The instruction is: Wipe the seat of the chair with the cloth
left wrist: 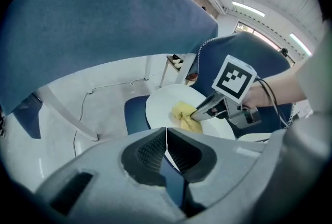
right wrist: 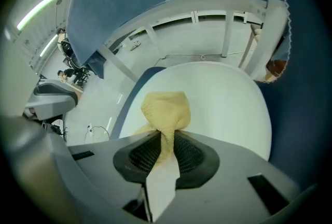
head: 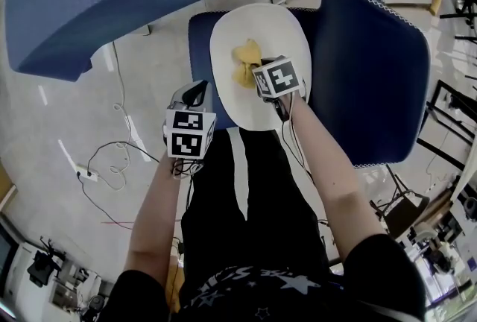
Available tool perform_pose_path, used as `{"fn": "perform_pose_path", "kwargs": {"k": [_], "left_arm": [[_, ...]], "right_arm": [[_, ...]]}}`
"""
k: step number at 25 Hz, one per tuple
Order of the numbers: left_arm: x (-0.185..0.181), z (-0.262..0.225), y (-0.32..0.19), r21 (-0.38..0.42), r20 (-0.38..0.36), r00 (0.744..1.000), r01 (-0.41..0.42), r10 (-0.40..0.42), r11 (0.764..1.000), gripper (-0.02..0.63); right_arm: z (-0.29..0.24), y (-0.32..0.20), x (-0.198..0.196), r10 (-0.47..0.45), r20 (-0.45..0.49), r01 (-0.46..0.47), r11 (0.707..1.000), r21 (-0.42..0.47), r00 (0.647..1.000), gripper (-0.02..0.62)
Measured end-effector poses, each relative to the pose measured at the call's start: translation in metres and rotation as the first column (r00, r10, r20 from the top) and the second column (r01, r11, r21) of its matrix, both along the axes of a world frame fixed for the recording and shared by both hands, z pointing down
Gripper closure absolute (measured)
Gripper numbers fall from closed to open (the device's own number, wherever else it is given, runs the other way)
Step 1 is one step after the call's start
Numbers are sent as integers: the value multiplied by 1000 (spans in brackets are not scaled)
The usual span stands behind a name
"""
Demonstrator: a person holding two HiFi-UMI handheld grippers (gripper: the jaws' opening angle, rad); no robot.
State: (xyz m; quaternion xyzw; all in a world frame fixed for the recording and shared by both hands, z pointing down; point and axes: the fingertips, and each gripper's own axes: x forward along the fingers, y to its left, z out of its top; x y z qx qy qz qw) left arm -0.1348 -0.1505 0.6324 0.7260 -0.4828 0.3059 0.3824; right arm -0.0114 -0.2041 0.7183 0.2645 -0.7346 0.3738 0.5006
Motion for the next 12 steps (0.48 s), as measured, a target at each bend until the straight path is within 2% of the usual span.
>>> {"fn": "perform_pose_path", "kwargs": {"k": [5,12], "left_arm": [[12,2,-6,0,1,999,-38,38,999,584],[29,5,-4,-10,-12,998,-63,63,998,584]], "right_arm": [[7,-17,57,97,-113,-94,995,26,989,518],[4,-26,108,187,-223,-175,982,71,957,520]]}}
